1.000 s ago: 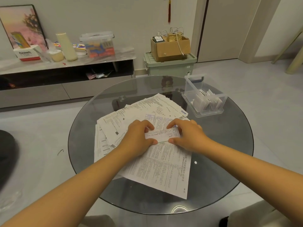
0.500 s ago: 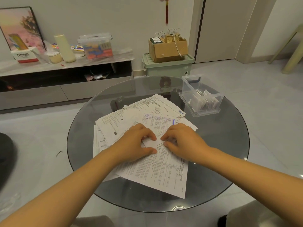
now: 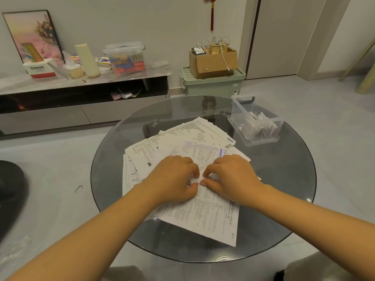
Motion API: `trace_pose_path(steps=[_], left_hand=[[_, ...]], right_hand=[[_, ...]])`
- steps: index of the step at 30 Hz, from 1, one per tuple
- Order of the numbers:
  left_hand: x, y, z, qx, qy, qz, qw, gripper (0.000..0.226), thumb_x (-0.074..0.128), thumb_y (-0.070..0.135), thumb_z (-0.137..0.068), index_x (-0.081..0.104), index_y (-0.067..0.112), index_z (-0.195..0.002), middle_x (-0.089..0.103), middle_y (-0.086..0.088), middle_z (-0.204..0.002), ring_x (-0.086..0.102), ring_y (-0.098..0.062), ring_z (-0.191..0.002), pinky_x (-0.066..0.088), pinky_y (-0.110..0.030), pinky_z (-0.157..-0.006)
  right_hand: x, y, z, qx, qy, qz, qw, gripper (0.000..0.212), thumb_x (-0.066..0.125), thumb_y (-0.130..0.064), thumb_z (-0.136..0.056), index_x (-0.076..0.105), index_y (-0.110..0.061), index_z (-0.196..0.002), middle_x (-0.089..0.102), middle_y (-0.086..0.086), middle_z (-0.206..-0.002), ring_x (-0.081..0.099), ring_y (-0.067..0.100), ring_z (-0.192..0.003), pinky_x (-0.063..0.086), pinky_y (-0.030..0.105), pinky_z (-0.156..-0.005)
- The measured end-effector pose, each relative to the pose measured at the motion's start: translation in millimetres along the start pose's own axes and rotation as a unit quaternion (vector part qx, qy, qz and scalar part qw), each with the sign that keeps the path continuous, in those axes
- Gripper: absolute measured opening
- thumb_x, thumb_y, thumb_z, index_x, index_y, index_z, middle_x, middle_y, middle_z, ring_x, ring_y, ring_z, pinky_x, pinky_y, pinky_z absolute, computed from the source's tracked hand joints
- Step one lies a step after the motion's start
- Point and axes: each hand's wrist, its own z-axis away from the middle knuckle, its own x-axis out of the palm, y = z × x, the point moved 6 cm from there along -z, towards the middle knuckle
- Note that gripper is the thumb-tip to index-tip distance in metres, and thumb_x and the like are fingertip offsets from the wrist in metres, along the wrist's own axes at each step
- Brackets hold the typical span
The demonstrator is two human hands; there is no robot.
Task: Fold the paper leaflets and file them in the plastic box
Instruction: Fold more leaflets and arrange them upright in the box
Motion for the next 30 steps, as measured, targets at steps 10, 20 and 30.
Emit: trace_pose_path(steps=[10, 20, 30], left_hand=[[-5, -3, -1, -0.023, 0.044, 0.101, 0.994, 0.020, 0.058, 0.040, -0.086, 0.062, 0.028, -0.101, 0.063, 0.013, -0.096, 0.053, -0.006, -0.088, 0.041, -0.022, -0.079], [16, -6, -20, -0.111, 0.066, 0.238, 0.963, 0.033, 0.064, 0.027, -0.087, 0.050, 0.026, -0.116, 0.056, 0.015, -0.087, 0.054, -0.008, -0.085, 0.048, -0.031, -0.082], [22, -7, -31, -0.160, 0.038, 0.234, 0.958, 0.030, 0.071, 0.030, -0.082, 0.061, 0.024, -0.109, 0.057, 0.013, -0.085, 0.053, -0.007, -0.078, 0.046, -0.026, -0.081]], right_hand=[[-3, 5, 8, 0.061, 0.028, -0.058, 0.996, 0.024, 0.048, -0.043, -0.093, 0.064, -0.027, -0.099, 0.067, -0.003, -0.088, 0.057, 0.016, -0.083, 0.038, 0.028, -0.068], [6, 31, 9, 0.196, 0.036, -0.307, 0.931, 0.025, 0.066, -0.013, -0.080, 0.049, -0.019, -0.098, 0.059, -0.004, -0.088, 0.053, 0.008, -0.072, 0.042, 0.016, -0.060], [8, 47, 3, 0.196, -0.065, -0.119, 0.971, 0.053, 0.068, -0.042, -0.080, 0.048, -0.030, -0.127, 0.041, -0.005, -0.124, 0.031, 0.017, -0.121, 0.023, 0.027, -0.098]])
